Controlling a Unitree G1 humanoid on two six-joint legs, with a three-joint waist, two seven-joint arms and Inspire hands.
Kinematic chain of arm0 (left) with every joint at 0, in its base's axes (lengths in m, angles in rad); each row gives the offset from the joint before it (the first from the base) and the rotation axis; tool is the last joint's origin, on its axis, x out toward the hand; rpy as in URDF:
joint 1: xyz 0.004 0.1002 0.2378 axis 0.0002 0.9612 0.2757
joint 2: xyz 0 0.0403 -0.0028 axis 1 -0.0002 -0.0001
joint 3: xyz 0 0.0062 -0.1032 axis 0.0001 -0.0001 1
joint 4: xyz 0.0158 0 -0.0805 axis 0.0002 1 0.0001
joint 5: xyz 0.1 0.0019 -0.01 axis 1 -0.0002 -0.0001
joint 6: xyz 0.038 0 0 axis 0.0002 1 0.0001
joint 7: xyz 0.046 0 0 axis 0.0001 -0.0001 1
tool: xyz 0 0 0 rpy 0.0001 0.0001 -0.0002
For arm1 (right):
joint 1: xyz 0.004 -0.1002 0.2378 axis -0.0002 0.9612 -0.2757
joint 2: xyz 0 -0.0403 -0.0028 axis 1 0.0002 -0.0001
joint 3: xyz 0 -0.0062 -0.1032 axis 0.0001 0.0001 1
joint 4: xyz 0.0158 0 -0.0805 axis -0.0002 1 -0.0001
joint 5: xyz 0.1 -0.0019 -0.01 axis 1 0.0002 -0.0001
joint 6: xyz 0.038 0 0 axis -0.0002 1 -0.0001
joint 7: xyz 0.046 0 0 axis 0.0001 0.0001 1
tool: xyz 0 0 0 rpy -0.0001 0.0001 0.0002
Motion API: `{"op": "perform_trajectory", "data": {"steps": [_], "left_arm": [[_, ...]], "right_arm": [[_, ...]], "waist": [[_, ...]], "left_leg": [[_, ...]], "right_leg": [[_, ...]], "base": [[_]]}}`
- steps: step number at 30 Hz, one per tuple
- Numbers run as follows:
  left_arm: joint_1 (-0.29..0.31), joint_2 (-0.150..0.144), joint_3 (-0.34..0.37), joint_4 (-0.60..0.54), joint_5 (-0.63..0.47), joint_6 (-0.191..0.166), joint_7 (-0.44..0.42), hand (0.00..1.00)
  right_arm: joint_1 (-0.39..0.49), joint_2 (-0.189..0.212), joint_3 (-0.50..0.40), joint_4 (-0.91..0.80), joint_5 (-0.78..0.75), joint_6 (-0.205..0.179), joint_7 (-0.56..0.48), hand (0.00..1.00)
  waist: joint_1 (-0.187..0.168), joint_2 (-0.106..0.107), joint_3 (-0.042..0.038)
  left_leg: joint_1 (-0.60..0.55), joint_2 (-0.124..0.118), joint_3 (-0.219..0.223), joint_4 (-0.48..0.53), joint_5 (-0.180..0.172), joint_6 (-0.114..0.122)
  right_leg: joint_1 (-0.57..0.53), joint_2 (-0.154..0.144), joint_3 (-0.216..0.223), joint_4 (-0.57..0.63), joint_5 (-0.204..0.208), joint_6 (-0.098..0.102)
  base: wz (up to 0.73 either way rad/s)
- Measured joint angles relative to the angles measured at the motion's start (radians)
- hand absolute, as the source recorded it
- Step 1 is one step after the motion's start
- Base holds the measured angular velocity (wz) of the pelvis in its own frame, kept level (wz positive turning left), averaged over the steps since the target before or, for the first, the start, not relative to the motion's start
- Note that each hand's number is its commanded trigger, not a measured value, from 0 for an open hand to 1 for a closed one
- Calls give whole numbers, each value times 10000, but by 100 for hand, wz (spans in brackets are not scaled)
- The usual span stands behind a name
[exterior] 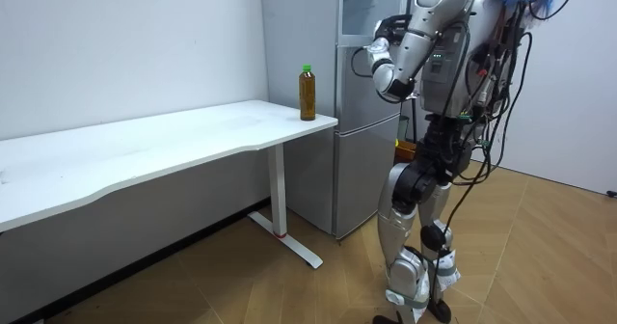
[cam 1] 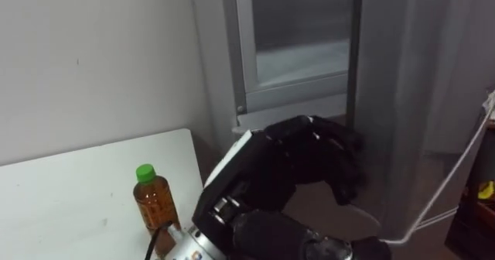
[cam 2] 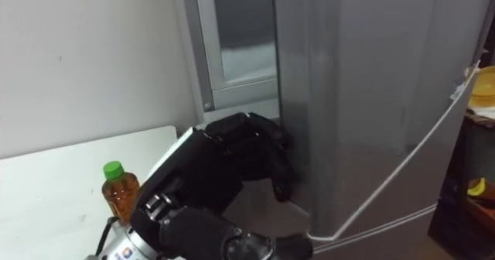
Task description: Put the bottle in the upper fridge
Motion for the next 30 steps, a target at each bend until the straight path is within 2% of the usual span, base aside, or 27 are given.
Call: {"op": "perform_trajectory", "data": {"steps": [8, 11, 17, 30], "left_arm": [[-13, 181, -729, 19, 588, 778, -534, 0], [-81, 219, -770, 23, 587, 820, -566, 0], [-319, 221, -776, 26, 587, 873, -625, 0], [-319, 222, -784, 25, 588, 1071, -495, 0]], "right_arm": [[-80, -4, -2, -48, 12, -5, 15, 0], [-157, -9, 4, -62, -4, -5, 16, 0], [-175, -76, 2, -46, -2, -4, 16, 0], [-146, -224, 14, -45, 2, 11, 6, 0]], "waist": [[-327, 8, -2], [-476, 63, -17], [-496, 140, 5], [-498, 160, -6]], "left_leg": [[-53, 40, 259, -53, 0, -4], [-186, 42, 259, -39, 1, -6], [-180, 34, 292, -28, 2, -7], [-143, 32, 307, -22, 8, -18]], "right_leg": [[-191, 69, 243, -14, 28, -43], [-329, 69, 252, -10, 30, -46], [-329, 74, 337, -52, 28, -45], [-295, 122, 401, -155, 37, -61]], "base": [[-11], [0], [-2], [0]]}}
